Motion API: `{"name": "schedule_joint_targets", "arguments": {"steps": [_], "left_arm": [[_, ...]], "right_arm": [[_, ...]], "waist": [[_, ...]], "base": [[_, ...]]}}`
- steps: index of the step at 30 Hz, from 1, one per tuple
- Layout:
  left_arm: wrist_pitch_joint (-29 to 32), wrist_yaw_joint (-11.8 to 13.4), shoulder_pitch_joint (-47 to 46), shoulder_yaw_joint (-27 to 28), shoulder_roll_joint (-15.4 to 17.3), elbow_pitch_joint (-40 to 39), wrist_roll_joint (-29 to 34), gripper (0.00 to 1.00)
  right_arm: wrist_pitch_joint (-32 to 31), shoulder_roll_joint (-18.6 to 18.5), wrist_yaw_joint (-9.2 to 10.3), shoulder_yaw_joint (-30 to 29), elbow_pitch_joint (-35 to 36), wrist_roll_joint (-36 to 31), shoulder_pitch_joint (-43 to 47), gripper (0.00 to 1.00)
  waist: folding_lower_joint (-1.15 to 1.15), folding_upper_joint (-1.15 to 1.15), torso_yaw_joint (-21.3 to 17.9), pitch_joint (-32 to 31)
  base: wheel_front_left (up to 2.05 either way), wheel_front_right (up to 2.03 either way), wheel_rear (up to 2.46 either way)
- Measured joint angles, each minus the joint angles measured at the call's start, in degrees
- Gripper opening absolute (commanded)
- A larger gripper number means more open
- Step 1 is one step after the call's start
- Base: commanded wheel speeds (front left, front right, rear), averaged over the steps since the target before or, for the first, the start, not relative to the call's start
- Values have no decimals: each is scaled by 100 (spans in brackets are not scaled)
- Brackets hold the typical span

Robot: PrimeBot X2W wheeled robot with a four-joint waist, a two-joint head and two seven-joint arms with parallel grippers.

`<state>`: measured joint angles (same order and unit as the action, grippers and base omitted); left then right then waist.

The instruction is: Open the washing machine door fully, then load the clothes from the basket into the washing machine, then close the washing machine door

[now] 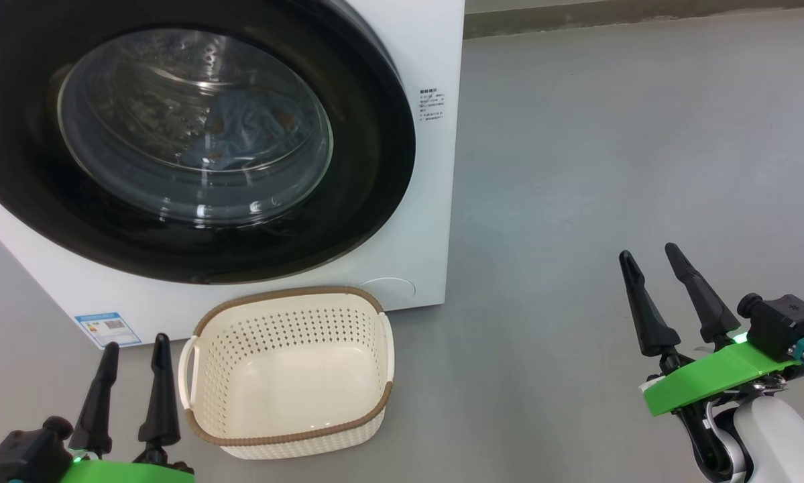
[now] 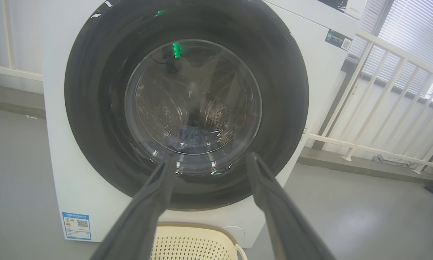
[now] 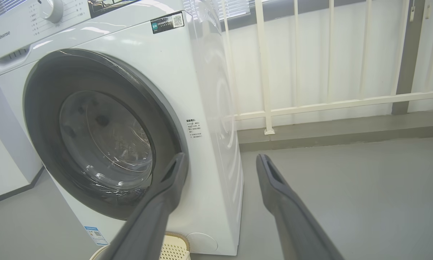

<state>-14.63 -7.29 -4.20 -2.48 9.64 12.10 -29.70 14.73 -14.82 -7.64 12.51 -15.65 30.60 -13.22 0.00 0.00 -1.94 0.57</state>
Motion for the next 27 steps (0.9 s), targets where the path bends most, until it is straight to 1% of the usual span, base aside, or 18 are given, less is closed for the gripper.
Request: {"name": "schedule_joint_targets", "arguments": {"steps": [22, 23, 27], "left_arm": [[0, 0, -1, -37, 26, 19, -62, 100], [1, 1, 2, -52, 23, 30, -93, 0], [8, 2, 126, -103, -121, 290, -91, 0]], "right_arm": [[0, 22, 0, -4, -14, 0, 109, 100], [0, 27, 0, 1, -25, 1, 111, 0], [-2, 172, 0, 55, -287, 18, 330, 0]], "waist": [[0, 0, 14, 36], [0, 0, 13, 37], [0, 0, 13, 37]], "base": [[0, 0, 0], [0, 0, 0], [0, 0, 0]]}}
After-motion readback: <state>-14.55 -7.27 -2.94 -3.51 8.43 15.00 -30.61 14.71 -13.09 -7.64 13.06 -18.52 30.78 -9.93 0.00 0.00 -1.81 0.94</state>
